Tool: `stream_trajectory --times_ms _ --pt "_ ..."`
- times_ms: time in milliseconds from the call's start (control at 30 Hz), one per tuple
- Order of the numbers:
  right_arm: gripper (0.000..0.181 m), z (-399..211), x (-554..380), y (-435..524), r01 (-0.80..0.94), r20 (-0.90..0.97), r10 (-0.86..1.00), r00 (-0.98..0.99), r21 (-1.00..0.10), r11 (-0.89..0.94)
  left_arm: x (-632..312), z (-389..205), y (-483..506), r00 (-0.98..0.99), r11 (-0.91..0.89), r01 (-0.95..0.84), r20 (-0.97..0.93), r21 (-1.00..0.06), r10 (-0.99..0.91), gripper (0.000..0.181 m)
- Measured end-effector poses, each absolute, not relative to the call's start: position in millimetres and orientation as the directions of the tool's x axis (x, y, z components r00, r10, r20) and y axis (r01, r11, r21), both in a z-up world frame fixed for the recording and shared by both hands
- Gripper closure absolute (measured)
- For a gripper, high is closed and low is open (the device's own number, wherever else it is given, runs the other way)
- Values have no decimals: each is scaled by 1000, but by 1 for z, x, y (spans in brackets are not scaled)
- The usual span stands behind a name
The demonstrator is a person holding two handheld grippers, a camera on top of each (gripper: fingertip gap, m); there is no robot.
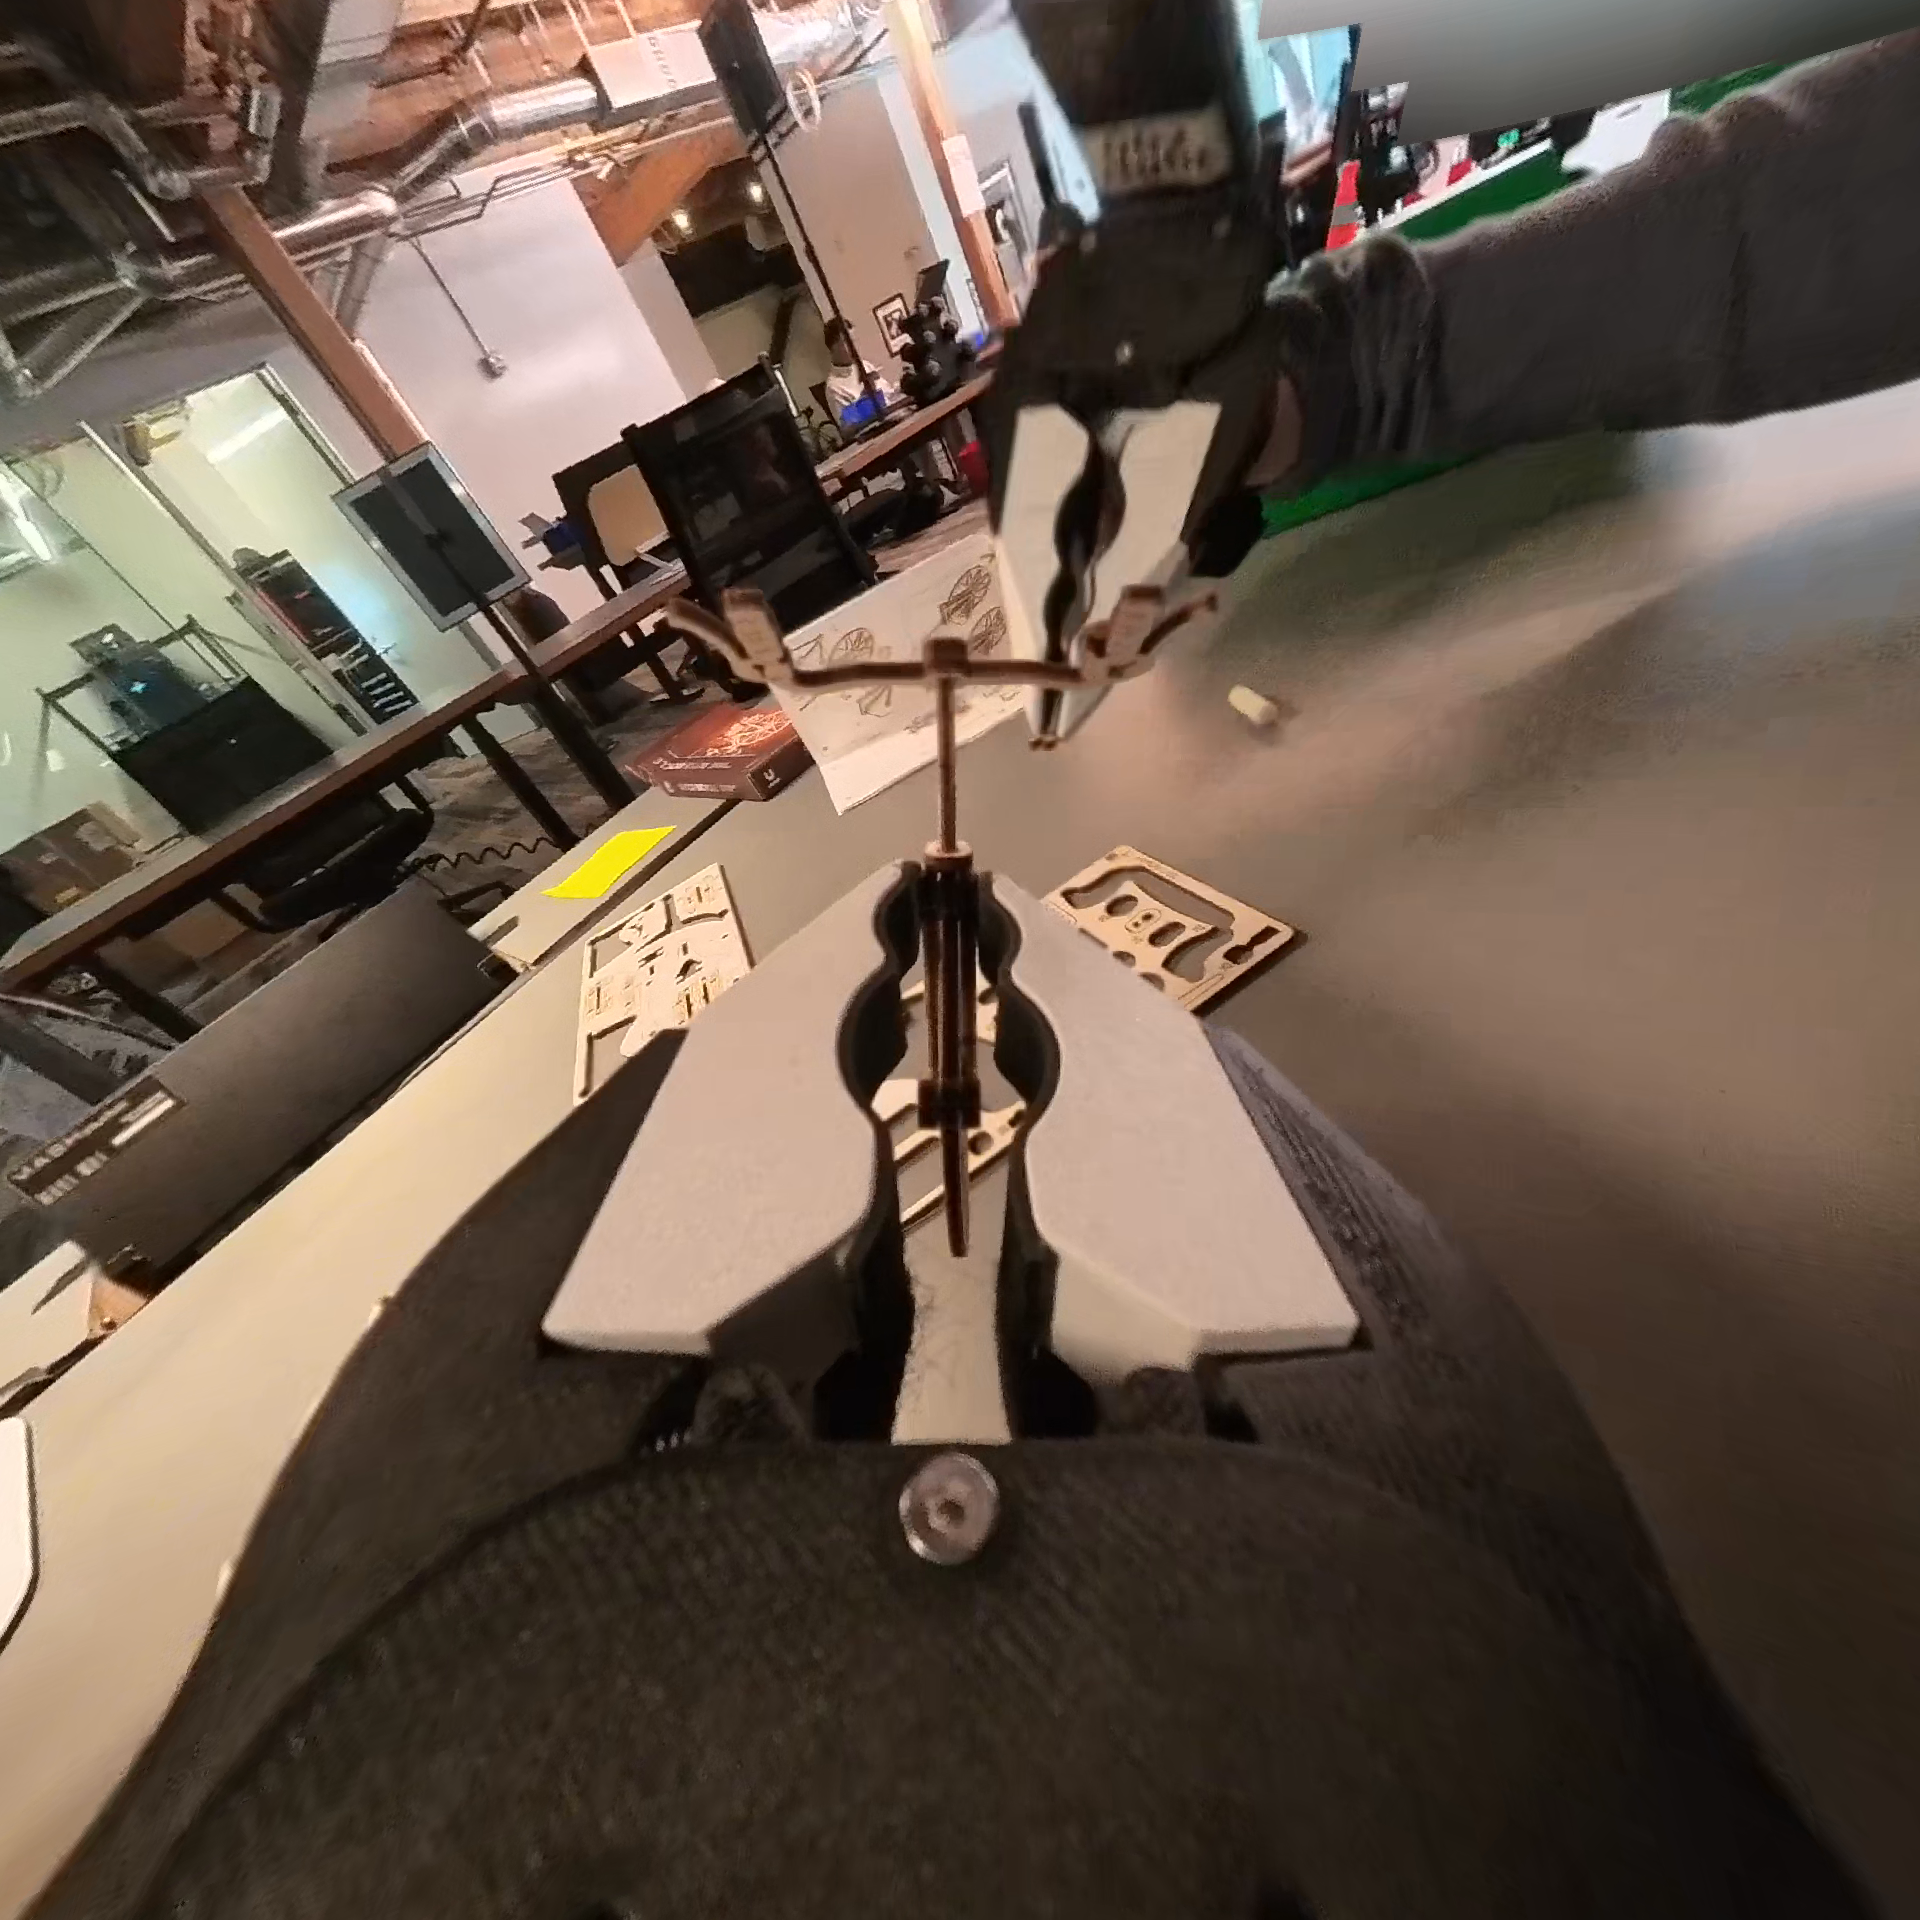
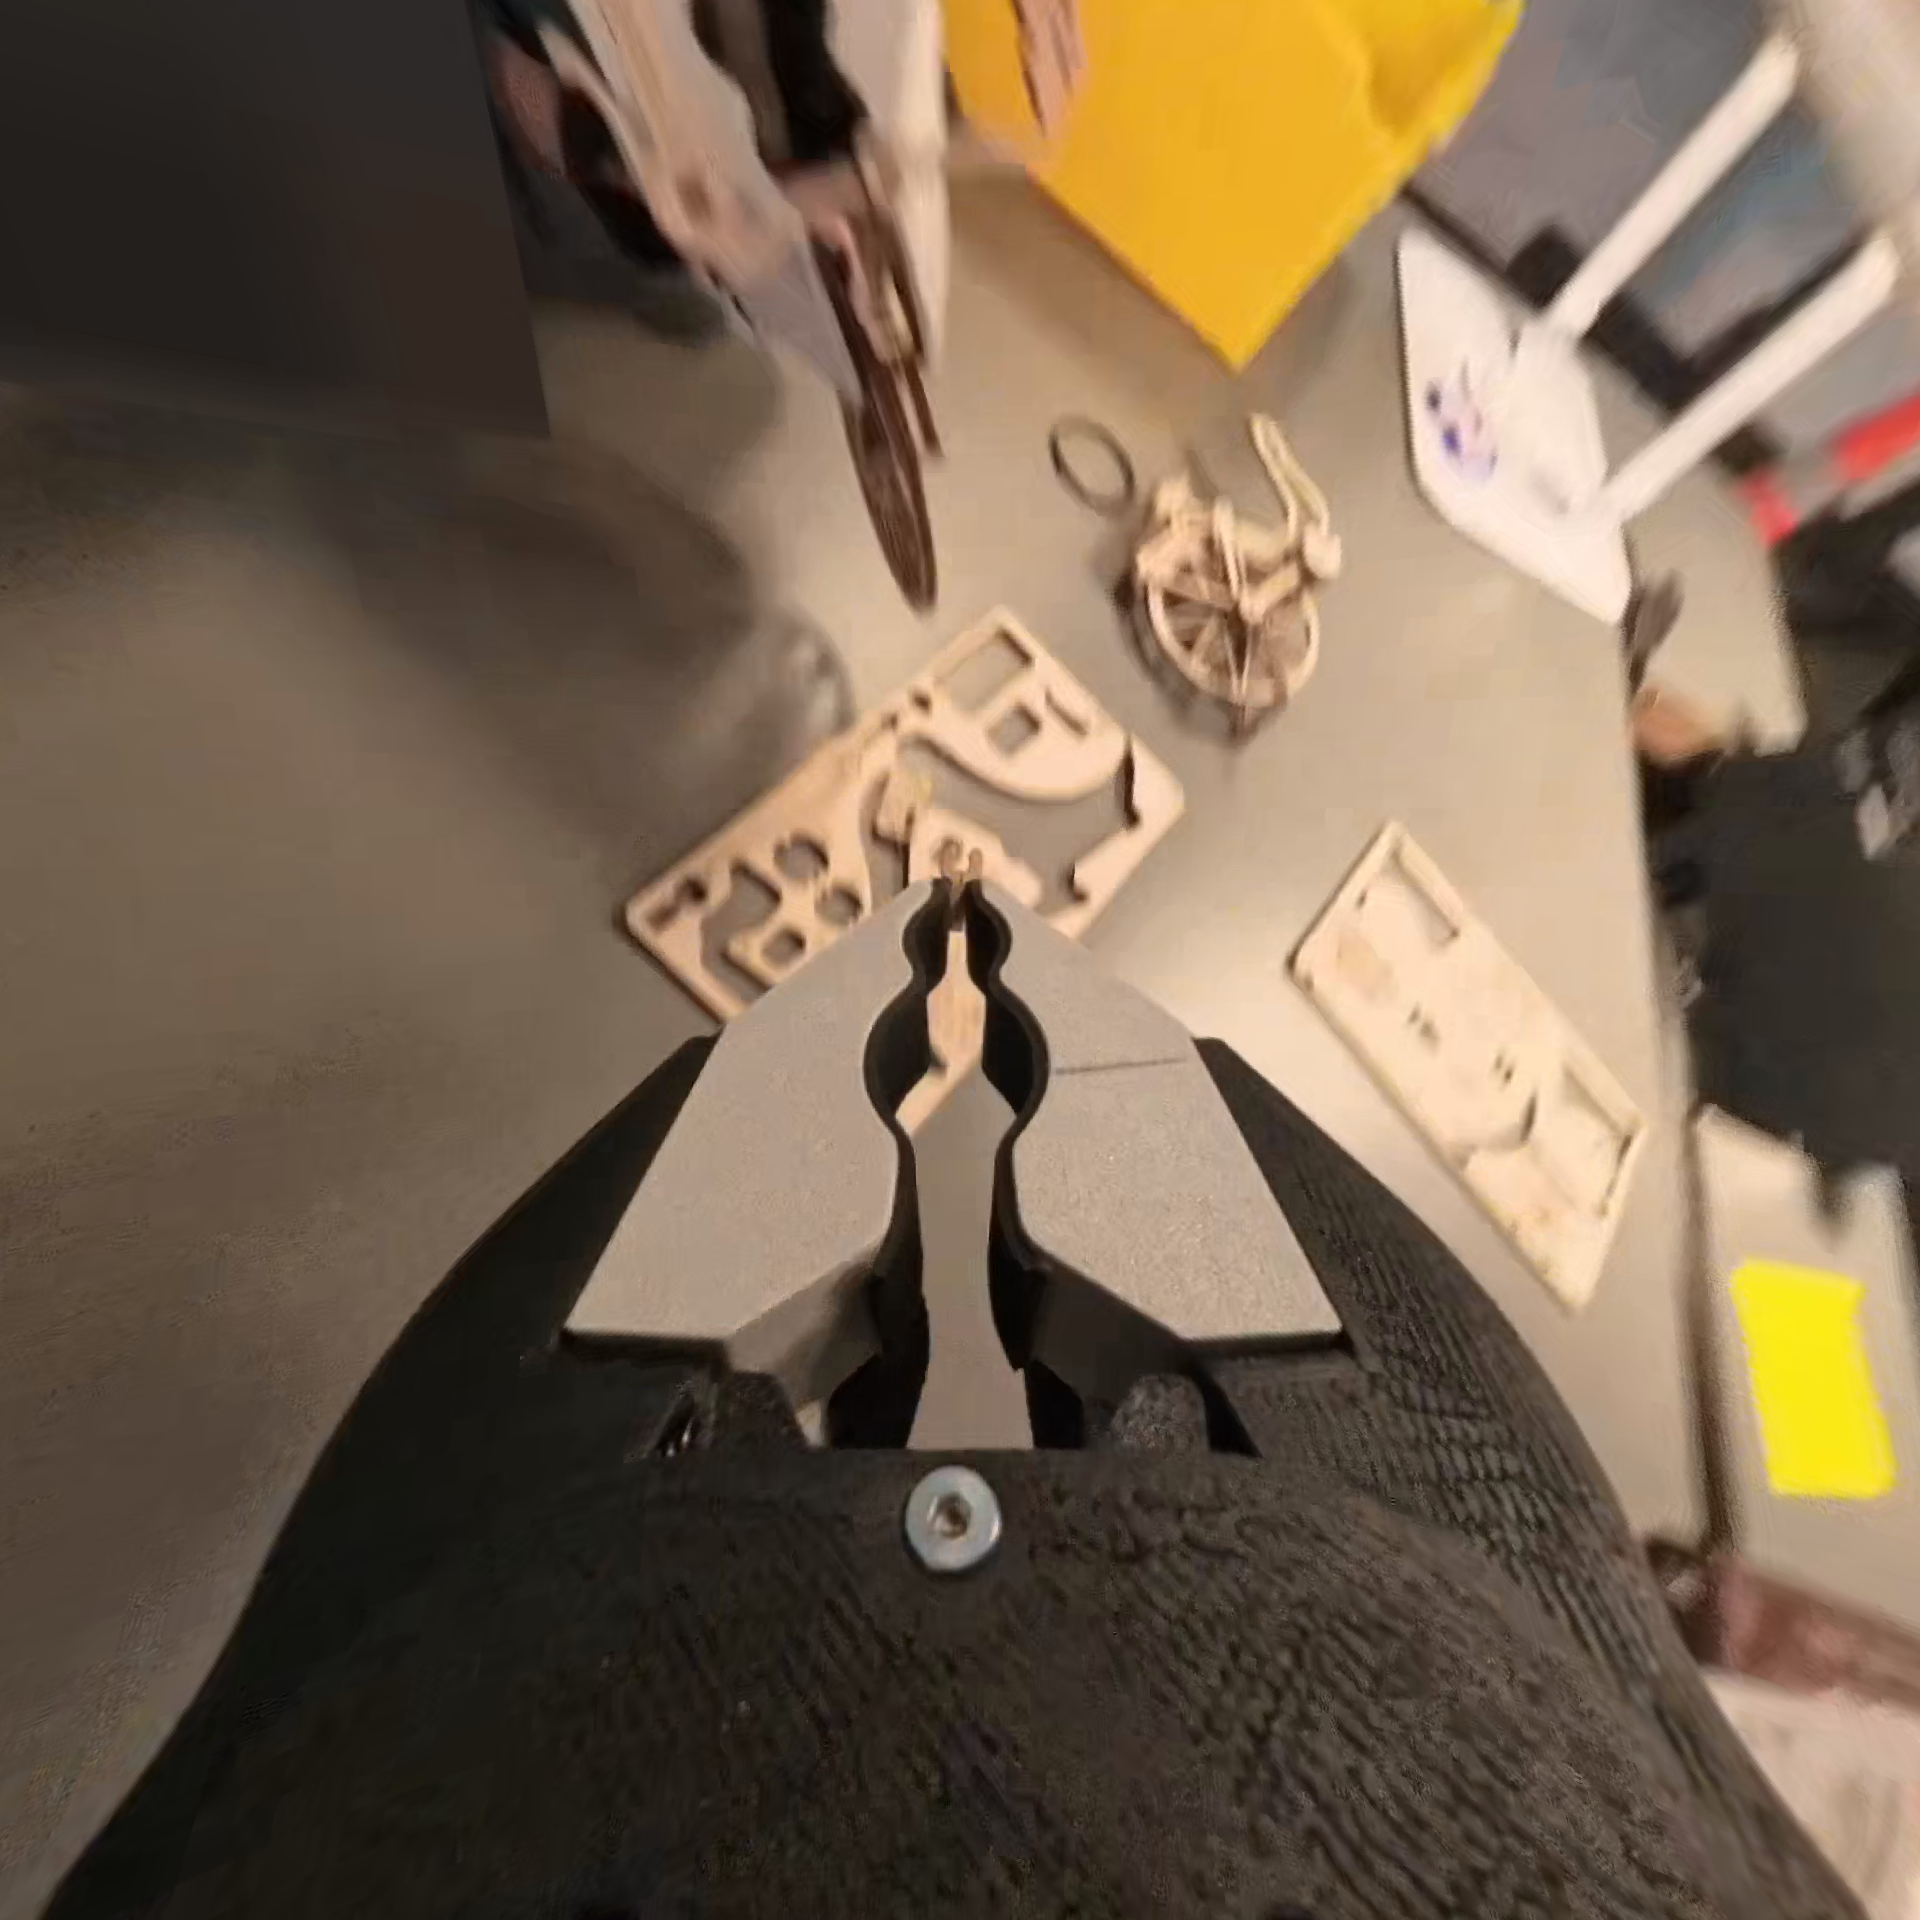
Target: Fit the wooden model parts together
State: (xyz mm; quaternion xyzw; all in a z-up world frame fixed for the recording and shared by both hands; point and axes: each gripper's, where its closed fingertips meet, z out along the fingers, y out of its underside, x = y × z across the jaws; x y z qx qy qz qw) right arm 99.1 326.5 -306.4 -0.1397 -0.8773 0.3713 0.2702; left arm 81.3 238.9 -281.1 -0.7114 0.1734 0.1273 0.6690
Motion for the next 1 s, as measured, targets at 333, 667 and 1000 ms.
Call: stream_trajectory --times_ms 333,667,1000 --pt "181 -283 95 245 -277 527 203 -825 -691 668 97 -283 239 847 0 -520 -515 -854 -135 172" --pt "181 -277 104 234 -412 603 89 -793 -638 650 108 -282 238 806 52 -567 -567 -822 -169 173" --pt "181 -275 106 229 -453 606 60 -793 -653 607 109 -284 237 834 44 -516 -513 -856 -203 173"
